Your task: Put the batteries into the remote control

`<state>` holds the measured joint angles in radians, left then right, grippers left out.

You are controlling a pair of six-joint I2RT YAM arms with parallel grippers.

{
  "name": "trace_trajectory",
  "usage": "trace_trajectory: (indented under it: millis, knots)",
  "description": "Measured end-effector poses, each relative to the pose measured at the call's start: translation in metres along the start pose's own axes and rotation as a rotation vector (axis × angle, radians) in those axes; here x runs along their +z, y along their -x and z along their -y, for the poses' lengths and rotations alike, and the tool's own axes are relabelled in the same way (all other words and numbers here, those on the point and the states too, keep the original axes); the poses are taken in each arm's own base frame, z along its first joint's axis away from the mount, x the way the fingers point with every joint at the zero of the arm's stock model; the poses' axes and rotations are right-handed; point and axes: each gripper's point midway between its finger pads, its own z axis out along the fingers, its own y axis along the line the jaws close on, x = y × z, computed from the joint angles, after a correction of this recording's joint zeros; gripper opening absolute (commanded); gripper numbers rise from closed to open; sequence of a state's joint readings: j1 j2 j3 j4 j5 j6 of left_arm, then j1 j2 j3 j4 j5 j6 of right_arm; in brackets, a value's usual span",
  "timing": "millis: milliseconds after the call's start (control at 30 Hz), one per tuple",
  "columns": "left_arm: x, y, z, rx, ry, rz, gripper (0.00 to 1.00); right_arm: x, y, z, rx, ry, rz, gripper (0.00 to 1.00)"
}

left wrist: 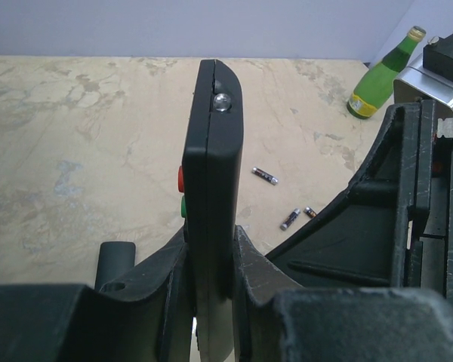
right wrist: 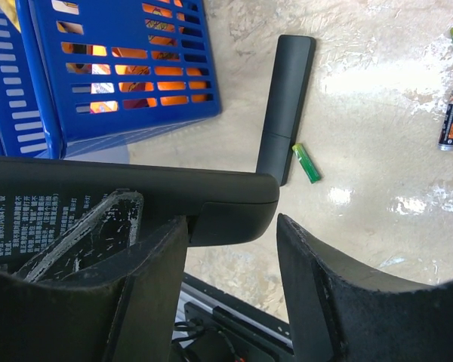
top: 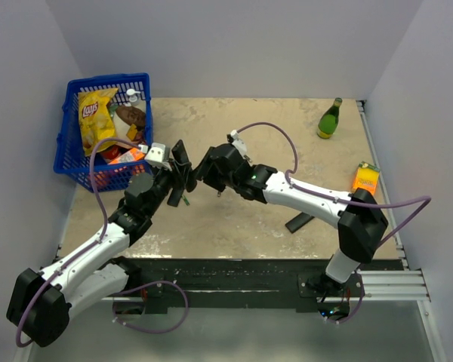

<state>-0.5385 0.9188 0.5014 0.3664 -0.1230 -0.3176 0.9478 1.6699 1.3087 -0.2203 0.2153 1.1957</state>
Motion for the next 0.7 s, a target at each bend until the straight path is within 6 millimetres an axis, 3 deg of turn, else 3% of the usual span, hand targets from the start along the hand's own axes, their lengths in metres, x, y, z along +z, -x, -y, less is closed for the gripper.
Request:
trace_trajectory:
  millis: [700]
  knots:
    - [-0.005, -0.018, -0.011, 0.025, 0.041, -0.053, 0.0, 0.015, -0.017, 0.009, -0.019, -0.042, -0.054, 0.49]
